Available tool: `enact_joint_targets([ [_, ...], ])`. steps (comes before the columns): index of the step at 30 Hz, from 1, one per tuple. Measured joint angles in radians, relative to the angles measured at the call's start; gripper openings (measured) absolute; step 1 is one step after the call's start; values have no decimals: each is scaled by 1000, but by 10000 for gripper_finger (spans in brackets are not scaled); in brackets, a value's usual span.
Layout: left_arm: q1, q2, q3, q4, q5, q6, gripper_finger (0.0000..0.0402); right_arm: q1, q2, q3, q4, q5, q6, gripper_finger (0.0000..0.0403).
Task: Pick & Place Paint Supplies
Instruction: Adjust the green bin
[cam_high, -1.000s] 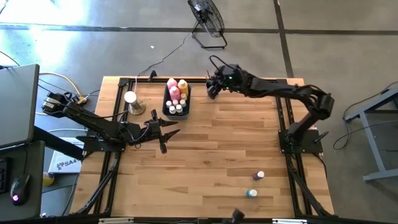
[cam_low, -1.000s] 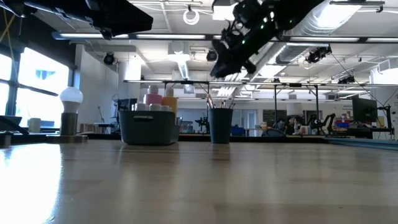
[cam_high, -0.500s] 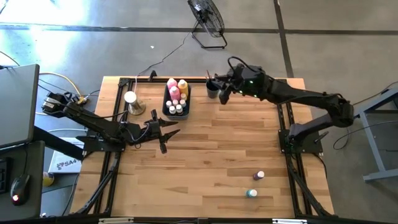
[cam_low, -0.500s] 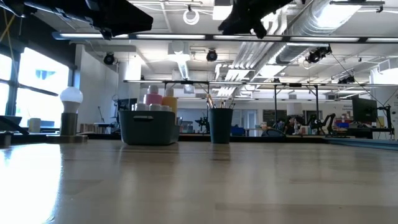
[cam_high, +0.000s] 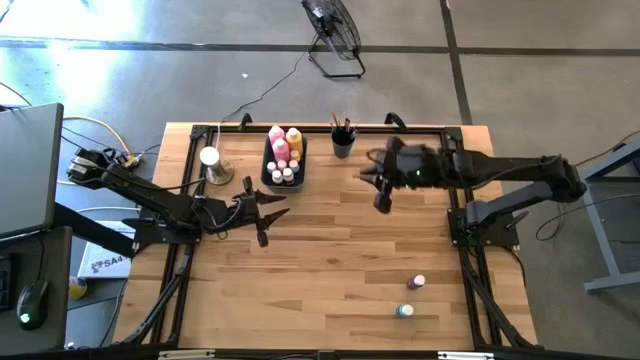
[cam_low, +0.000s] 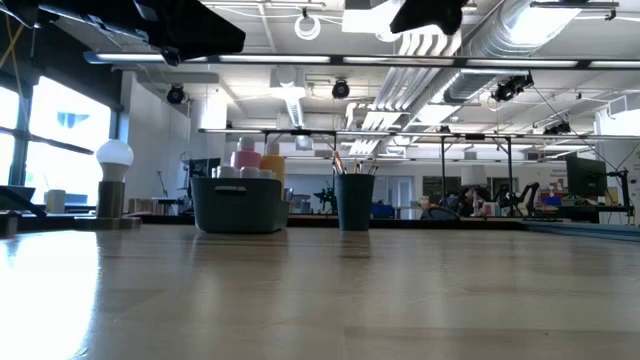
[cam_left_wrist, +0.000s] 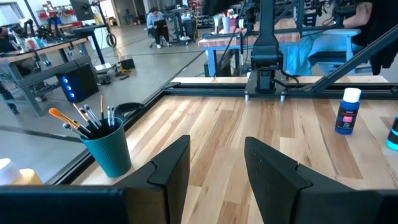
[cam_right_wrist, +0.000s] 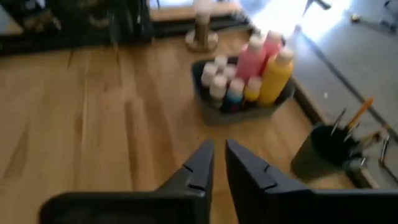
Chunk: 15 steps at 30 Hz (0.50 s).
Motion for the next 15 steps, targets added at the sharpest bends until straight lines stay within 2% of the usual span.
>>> enact_joint_targets([
  [3, 0, 0, 0, 0, 1, 0, 150, 69, 0, 0, -73, 54, 70, 10],
  [15, 0, 0, 0, -36, 1, -23, 150, 344, -26, 0, -338, 453, 427, 2],
])
